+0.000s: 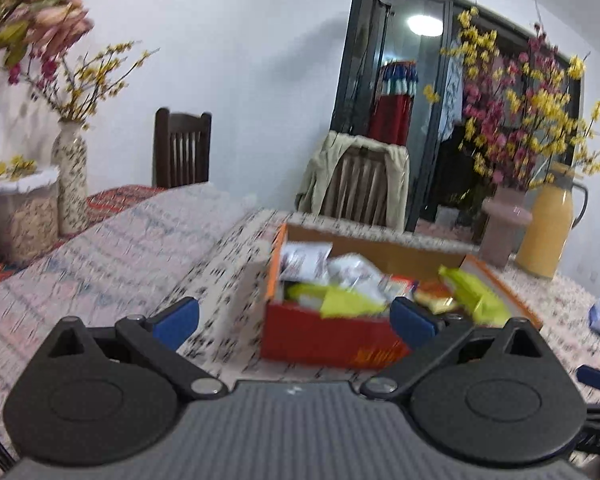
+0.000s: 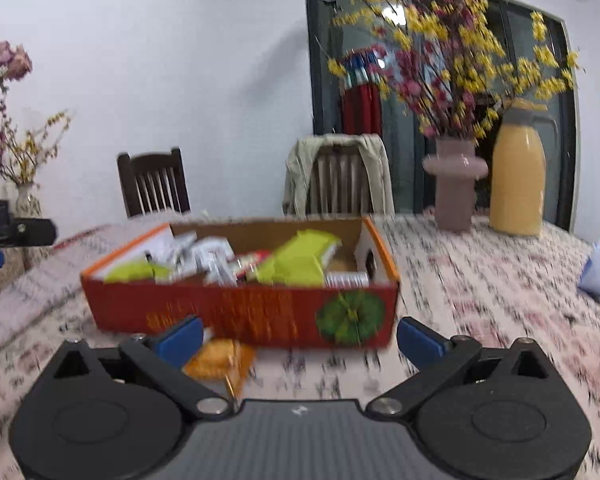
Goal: Organize snacks
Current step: 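Move both open tools back toward the orange-gold packets on the table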
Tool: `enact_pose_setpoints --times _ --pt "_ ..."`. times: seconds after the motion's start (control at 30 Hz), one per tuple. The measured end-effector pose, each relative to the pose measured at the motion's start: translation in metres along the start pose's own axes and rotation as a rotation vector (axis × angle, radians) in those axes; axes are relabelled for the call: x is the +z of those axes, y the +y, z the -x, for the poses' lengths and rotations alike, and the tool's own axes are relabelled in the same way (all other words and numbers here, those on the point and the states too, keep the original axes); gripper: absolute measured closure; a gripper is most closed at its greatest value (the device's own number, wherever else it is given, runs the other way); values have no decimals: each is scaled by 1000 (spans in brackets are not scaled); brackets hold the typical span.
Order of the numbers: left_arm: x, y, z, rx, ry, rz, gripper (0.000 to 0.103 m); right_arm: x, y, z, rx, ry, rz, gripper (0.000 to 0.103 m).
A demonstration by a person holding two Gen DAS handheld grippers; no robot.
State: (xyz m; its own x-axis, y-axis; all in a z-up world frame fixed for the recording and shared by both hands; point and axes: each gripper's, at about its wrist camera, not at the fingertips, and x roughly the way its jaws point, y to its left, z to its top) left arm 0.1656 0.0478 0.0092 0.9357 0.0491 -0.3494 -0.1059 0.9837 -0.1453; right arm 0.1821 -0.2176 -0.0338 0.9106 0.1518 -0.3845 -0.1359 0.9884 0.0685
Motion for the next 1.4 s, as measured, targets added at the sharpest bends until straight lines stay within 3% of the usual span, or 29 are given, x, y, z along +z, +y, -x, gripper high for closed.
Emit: enact_pose_setpoints --times 0.27,0.63,1.03,1.2,1.4 --pt "-26 20 -16 53 25 -18 0 -23 -16 -7 -6 64 -71 0" --pt "-36 21 -19 3 2 -17 0 -23 -22 -12 20 79 -108 0" --pt "-35 27 -19 -19 7 18 0 -22 -16 -11 16 67 -59 0" --pt "-33 33 -23 -28 33 56 0 -16 -11 -17 47 145 -1 0" --pt "-33 38 -24 -31 39 84 0 -1 7 -26 42 158 50 0"
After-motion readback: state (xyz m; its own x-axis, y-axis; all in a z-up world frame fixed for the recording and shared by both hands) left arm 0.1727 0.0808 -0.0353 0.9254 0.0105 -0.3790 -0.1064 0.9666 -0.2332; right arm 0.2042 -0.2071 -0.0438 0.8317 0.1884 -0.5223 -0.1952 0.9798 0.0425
